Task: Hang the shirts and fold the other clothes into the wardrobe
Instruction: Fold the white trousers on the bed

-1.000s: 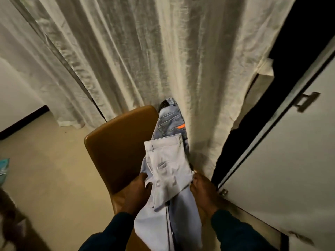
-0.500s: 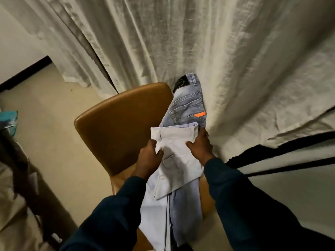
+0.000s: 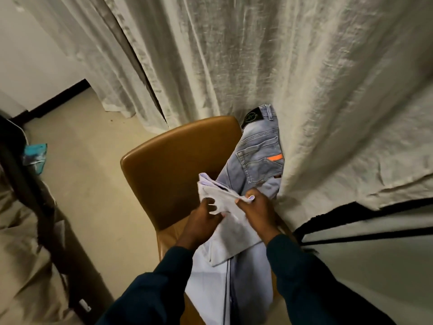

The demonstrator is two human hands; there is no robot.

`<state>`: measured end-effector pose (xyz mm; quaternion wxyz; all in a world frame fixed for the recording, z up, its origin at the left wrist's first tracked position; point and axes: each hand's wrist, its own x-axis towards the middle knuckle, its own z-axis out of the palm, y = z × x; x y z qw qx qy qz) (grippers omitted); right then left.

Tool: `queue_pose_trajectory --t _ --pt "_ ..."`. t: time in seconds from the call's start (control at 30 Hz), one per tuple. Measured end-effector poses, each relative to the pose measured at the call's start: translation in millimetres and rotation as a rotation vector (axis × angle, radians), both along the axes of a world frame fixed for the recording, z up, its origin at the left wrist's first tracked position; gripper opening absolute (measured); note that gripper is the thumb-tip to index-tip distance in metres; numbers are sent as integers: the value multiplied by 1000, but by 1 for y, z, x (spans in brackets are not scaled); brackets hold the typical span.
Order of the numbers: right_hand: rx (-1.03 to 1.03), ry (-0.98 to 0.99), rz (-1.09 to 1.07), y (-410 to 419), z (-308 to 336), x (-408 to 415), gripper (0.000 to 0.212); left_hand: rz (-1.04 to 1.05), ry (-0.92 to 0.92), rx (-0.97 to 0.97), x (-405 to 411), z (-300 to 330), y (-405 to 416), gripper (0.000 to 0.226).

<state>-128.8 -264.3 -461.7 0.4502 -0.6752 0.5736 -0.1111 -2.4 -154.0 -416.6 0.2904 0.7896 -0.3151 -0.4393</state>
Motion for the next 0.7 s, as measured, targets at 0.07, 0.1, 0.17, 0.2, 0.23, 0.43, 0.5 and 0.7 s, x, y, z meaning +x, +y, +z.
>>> queue_pose_trajectory --t 0.07,0.1,0.17,0.2,0.23,0.43,0.5,0.7 --pt "-49 -32 12 23 31 1 29 -92 127 -74 -9 5 9 64" --pt "-66 -49 -4 31 49 2 30 -130 151 -126 -13 9 16 76" --pt "-53 -147 -50 47 93 8 27 -135 215 -256 -18 20 31 105" --pt "-46 -220 -61 53 114 11 26 -106 273 -327 -21 30 36 115" --pt "-59 -282 -52 66 138 15 26 -71 307 -406 -23 44 44 119" --pt "62 -740 310 150 250 24 33 227 219 -782 7 110 101 11" --pt "-104 -783 176 168 275 19 30 230 308 -882 23 145 126 15" --pt "-371 -674 -341 180 283 17 19 113 501 -1046 47 243 191 34"
